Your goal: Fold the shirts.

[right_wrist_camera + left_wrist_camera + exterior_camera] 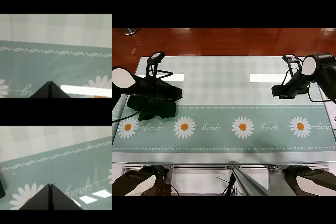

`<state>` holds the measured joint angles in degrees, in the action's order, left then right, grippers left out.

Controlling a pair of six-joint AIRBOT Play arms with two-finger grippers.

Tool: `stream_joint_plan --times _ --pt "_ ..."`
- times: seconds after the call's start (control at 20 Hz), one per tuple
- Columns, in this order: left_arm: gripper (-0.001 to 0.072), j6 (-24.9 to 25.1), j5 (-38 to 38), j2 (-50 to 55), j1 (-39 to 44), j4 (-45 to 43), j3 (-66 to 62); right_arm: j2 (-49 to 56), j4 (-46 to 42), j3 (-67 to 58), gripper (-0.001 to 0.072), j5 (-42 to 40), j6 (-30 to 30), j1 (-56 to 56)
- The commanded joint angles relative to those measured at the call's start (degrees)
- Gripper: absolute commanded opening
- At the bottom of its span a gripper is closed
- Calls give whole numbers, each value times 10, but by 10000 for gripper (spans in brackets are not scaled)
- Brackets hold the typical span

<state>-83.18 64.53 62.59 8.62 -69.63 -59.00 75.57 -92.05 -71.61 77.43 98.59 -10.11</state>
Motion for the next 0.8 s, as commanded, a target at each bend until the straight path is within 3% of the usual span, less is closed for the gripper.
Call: stream_joint_plan --times 0.0,0.6,0.75 --pt "25 0 0 0 0 0 0 0 0 0 20 0 0 -1" --pt "25 0 -1 0 0 0 0 0 0 0 20 0 0 -1" --pt "25 0 -30 1 0 2 0 0 0 0 20 -55 0 -1"
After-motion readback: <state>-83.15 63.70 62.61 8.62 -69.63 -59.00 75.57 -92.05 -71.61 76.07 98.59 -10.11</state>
